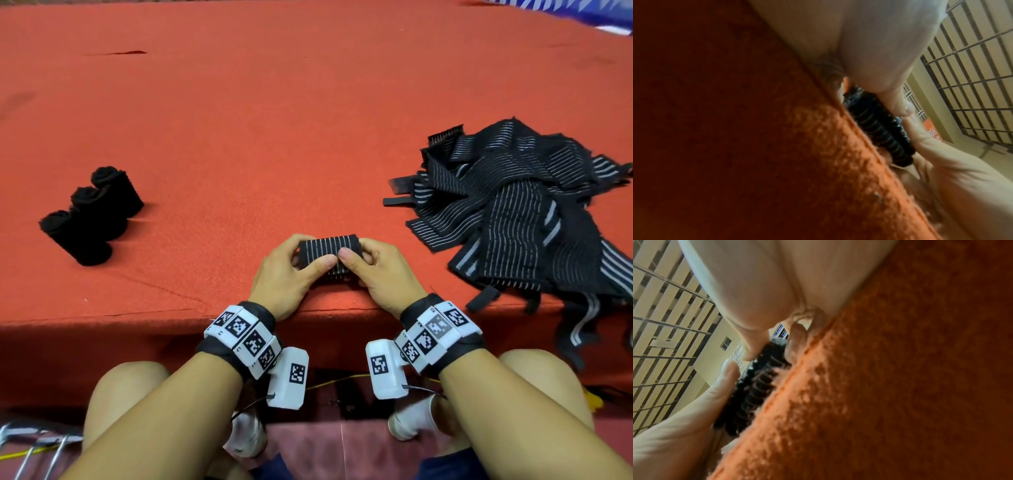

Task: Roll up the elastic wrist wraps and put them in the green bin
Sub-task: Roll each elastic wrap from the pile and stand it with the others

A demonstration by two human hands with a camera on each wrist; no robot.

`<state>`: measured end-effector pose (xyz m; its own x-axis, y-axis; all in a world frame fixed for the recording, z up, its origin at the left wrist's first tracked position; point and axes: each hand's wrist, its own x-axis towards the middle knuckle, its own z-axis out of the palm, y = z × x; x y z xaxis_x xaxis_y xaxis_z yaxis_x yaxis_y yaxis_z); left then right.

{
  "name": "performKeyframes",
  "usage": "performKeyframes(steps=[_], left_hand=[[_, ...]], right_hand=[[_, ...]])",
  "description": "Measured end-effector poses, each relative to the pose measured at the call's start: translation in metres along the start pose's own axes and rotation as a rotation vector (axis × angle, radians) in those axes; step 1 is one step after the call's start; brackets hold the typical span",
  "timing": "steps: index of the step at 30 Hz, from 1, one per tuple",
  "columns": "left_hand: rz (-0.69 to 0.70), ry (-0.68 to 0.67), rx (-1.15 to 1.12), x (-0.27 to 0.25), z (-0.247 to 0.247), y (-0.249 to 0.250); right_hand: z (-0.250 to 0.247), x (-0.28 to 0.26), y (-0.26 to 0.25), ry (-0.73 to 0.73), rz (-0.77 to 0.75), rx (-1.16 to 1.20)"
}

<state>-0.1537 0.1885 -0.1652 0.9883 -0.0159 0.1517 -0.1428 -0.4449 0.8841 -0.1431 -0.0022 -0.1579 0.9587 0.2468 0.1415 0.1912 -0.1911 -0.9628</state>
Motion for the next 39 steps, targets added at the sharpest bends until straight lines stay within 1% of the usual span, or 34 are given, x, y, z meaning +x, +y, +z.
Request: performKeyframes(steps=[3, 8, 10, 11, 13, 14, 15, 17, 20, 23, 26, 30, 34, 39], left_hand=[[-0.042, -0.013, -0.012, 0.001, 0.000, 0.000], [-0.092, 0.012, -0.063, 0.003, 0.000, 0.002], [-0.060, 0.054, -0.025, 0.000, -0.001, 0.005], [-0.048, 0.091, -0.015, -0.001, -0.002, 0.007], [-0.041, 0.162, -0.054, -0.005, -0.006, 0.008], [-0.045, 0.184, -0.078, -0.006, -0.010, 0.008], [-0.048, 0.194, -0.105, -0.007, -0.014, 0.009], [-0.060, 0.213, -0.160, -0.011, -0.026, 0.010], [-0.053, 0.275, -0.177, -0.019, -0.058, 0.007], [-0.057, 0.369, -0.124, -0.033, -0.099, -0.005], [-0.085, 0.450, -0.072, -0.054, -0.138, -0.020], [-0.122, 0.589, -0.070, -0.080, -0.185, -0.037], [-0.181, 0.689, -0.138, -0.097, -0.220, -0.056], [-0.248, 0.699, -0.044, -0.103, -0.249, -0.074]], right_hand=[[0.003, 0.000, -0.004, 0.028, 0.027, -0.029], [0.009, 0.003, -0.009, 0.056, 0.082, -0.090], [0.013, 0.006, -0.008, 0.125, 0.087, -0.084], [0.015, 0.008, -0.009, 0.189, 0.099, -0.113], [0.022, 0.009, -0.016, 0.339, 0.107, -0.252], [0.027, 0.010, -0.023, 0.379, 0.076, -0.311], [0.035, 0.011, -0.031, 0.375, 0.033, -0.339], [0.055, 0.016, -0.046, 0.285, -0.029, -0.354], [0.089, 0.027, -0.067, 0.136, -0.060, -0.300], [0.126, 0.038, -0.084, -0.001, -0.098, -0.267], [0.168, 0.045, -0.095, -0.141, -0.146, -0.283], [0.229, 0.051, -0.105, -0.322, -0.147, -0.246], [0.278, 0.049, -0.110, -0.451, -0.162, -0.228], [0.315, 0.050, -0.109, -0.528, -0.152, -0.250]])
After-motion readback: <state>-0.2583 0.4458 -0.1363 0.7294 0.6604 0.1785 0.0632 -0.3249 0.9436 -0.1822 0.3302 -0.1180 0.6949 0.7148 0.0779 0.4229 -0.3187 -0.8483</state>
